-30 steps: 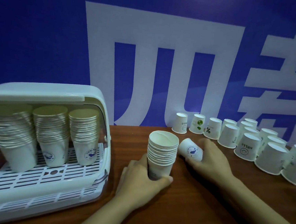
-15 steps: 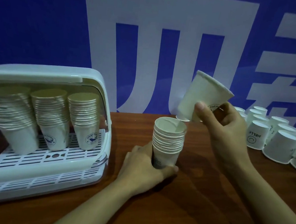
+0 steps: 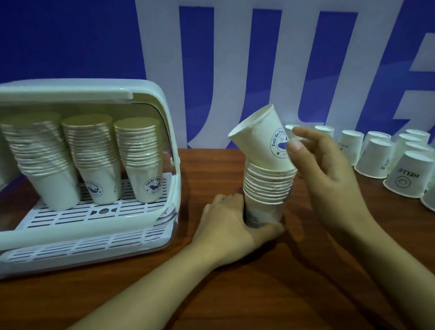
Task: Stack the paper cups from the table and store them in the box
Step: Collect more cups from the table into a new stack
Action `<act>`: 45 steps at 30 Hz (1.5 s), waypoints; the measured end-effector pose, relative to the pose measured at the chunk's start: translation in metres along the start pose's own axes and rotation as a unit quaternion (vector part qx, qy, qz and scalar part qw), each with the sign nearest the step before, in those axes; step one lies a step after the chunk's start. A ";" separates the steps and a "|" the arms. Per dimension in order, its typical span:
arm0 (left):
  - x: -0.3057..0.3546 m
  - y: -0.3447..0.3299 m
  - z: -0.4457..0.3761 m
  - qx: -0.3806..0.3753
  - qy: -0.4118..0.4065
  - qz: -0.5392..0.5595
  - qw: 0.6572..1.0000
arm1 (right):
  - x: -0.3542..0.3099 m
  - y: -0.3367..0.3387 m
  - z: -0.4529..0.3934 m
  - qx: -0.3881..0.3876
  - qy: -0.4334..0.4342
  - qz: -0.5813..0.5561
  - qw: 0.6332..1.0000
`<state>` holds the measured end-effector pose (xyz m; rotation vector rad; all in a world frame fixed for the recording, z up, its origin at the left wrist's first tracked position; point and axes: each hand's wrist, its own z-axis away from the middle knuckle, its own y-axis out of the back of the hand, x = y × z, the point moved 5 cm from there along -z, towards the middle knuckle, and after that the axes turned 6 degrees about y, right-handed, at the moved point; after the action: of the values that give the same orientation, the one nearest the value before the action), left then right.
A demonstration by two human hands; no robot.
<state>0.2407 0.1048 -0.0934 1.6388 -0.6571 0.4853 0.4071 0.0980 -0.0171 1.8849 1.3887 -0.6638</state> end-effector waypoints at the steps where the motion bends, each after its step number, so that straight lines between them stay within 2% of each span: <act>1: 0.001 0.000 0.000 -0.005 0.001 -0.004 1.000 | 0.000 -0.001 -0.001 -0.001 0.001 -0.011 1.000; 6: 0.004 0.000 0.001 -0.019 0.006 -0.013 1.000 | 0.013 -0.010 -0.002 -0.026 -0.049 -0.056 0.997; 10: 0.003 -0.001 0.001 -0.010 -0.011 -0.003 1.000 | 0.020 -0.006 -0.004 0.009 -0.098 -0.090 0.991; 13: 0.001 -0.002 0.000 -0.010 -0.030 0.011 0.999 | 0.009 0.002 -0.005 0.038 -0.052 -0.084 0.994; 17: -0.001 -0.004 -0.001 -0.004 -0.046 0.030 0.999 | -0.004 -0.001 -0.001 0.013 0.001 -0.038 0.999; 21: -0.002 -0.004 -0.002 0.002 -0.048 0.045 0.998 | -0.003 -0.009 0.004 -0.021 0.004 0.019 1.000; 25: -0.002 -0.004 -0.002 0.006 -0.049 0.044 0.998 | -0.001 -0.006 0.002 -0.016 -0.013 0.057 0.998; 31: -0.004 -0.005 -0.003 0.004 -0.053 0.055 0.997 | -0.001 -0.011 0.005 -0.034 0.010 0.176 0.984; 34: -0.005 -0.006 -0.004 -0.007 -0.045 0.048 0.998 | 0.005 -0.005 -0.001 -0.059 0.008 0.112 0.992; 36: -0.006 -0.006 -0.004 -0.009 -0.044 0.038 0.998 | 0.012 0.016 -0.010 -0.022 0.017 0.112 0.993; 38: -0.007 -0.006 -0.006 -0.011 -0.042 0.035 0.998 | 0.026 0.055 -0.020 0.074 0.010 0.177 0.981; 40: -0.008 -0.010 -0.006 -0.018 -0.039 0.035 0.998 | 0.049 0.096 -0.026 0.138 -0.025 0.310 0.940; 42: -0.008 -0.010 -0.006 -0.012 -0.043 0.034 0.998 | 0.073 0.123 -0.029 0.132 -0.076 0.420 0.894; 45: -0.008 -0.010 -0.005 -0.011 -0.041 0.033 0.999 | 0.094 0.137 -0.025 0.120 -0.127 0.467 0.867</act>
<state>0.2420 0.1122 -0.1049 1.6262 -0.7777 0.4590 0.5662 0.1483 -0.0398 2.2477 0.1277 -0.5464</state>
